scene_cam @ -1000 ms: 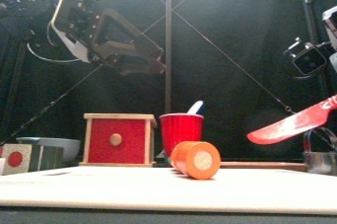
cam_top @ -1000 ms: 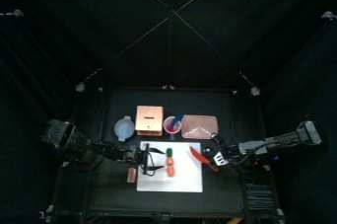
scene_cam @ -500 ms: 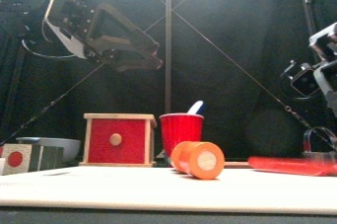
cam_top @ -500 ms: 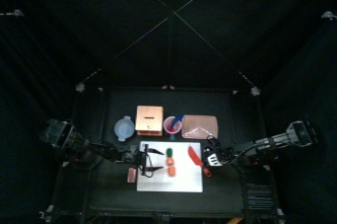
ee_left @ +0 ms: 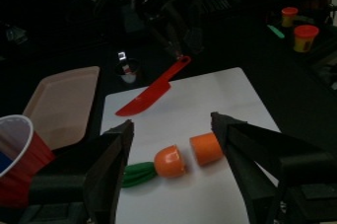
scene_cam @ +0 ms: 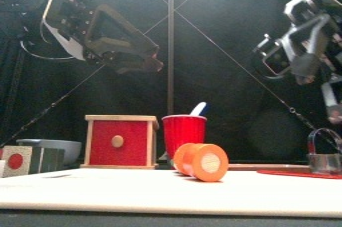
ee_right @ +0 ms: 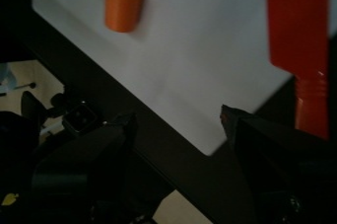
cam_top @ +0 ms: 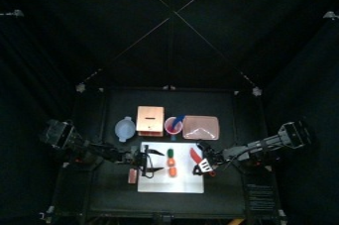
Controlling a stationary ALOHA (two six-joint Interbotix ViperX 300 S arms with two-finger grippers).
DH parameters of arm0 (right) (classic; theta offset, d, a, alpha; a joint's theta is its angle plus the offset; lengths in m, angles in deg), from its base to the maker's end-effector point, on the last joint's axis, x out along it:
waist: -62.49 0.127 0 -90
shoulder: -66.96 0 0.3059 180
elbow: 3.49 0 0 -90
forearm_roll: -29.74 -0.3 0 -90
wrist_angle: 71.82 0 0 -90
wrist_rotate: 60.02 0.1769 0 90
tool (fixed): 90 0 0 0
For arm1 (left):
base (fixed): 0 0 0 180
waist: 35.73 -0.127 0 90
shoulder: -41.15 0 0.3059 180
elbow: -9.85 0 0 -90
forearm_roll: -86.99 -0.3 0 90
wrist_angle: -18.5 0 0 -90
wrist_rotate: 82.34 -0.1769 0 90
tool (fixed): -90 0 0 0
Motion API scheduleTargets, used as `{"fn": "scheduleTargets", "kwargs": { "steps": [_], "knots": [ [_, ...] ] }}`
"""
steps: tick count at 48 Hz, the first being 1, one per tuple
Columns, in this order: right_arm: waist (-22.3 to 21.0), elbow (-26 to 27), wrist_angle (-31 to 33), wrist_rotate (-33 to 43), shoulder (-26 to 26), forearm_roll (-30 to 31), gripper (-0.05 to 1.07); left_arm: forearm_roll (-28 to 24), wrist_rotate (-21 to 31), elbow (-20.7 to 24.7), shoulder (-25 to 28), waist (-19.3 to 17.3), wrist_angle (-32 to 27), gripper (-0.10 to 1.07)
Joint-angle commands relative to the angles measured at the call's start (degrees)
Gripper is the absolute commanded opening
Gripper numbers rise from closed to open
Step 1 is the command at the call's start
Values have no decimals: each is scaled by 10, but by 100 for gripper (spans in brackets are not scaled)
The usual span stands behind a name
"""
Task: Cut carrot
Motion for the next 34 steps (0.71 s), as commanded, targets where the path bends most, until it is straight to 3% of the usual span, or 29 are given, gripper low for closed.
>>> {"fn": "scheduleTargets", "kwargs": {
  "steps": [1,14,26,34],
  "knots": [
    [-30,50,28,-3,32,22,96,4,-2,0,-11,-3,5,95],
    [-95,174,111,-19,138,75,96,19,-1,-53,-46,-13,10,95],
    [-101,238,112,-51,218,63,96,47,0,-86,-86,-12,10,95],
    [-100,265,121,-53,243,65,96,61,-1,-103,-98,-13,10,95]
  ]
}}
